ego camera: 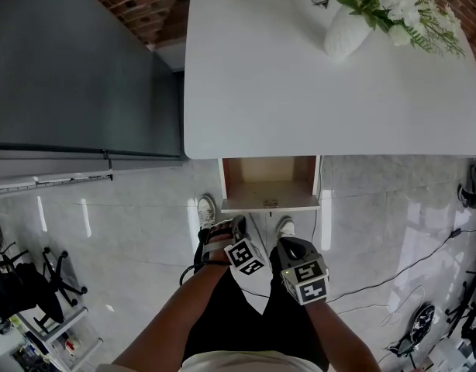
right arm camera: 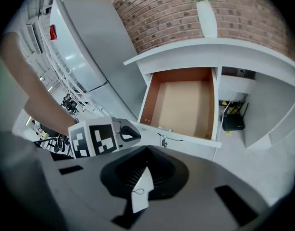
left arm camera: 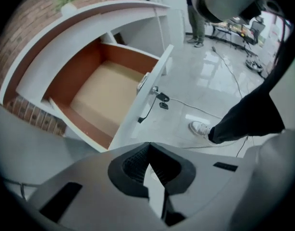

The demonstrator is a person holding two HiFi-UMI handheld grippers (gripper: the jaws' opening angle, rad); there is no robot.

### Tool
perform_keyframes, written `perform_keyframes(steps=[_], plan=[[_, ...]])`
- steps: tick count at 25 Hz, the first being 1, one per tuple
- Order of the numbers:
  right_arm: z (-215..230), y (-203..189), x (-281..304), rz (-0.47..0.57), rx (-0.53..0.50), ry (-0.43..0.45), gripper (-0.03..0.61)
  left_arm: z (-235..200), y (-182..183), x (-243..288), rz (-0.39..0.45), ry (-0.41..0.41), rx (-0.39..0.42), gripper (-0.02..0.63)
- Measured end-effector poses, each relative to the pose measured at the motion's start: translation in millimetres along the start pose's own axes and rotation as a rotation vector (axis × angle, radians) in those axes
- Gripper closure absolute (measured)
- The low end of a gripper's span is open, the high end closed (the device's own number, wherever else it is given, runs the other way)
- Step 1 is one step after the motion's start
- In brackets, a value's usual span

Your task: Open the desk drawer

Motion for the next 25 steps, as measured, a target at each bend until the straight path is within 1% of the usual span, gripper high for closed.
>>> perform_keyframes(steps=[2, 5, 8, 13, 17, 21, 25], plan=[[-5.8, 3.5, -0.4, 0.006, 0.002, 0.0, 0.563, -4.5, -8.0, -4.9, -0.018, -0.033, -0.097, 0.607], [-16.0, 10.2, -0.6, 0.008, -0.002, -0.001, 0.563, -14.2, -17.0, -16.6, -0.026, -0.052, -0.214, 0.607], [-25.5, 14.4, -1.5, 0.009, 0.002, -0.004, 0.563, -21.4, -21.4, -28.3, -0.029, -0.049, -0.288, 0.607], [-39.1, 26.0, 2.2, 0.009, 0.024, -0.013, 0.563, -42.0, -28.0, -44.2, -0.019, -0.082, -0.441, 0.607], [-49.2, 42.3, -9.3, 0.036, 0.014, -0.038, 0.563, -60.4, -29.1, -62.3, 0.014, -0.087, -0.495, 0.607], [-62.3, 56.6, -23.6, 0.055, 0.018, -0.057, 0.563, -75.9, -31.9, -81.0, 0.02, -0.108, -0.56, 0.607], [-74.9, 66.8, -32.5, 0.089, 0.056, -0.066, 0.563, -88.9, -29.5, -108.1, 0.046, -0.111, -0.568, 0.607]])
Point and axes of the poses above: the fingertips, and each gripper's own axes: x forward along the fingers, z to its right, y out of its top, the point moved 7 cm from there along -x, backward along the fingers, and after that the axes turned 4 degrees about -z, right-handed, at the moved point
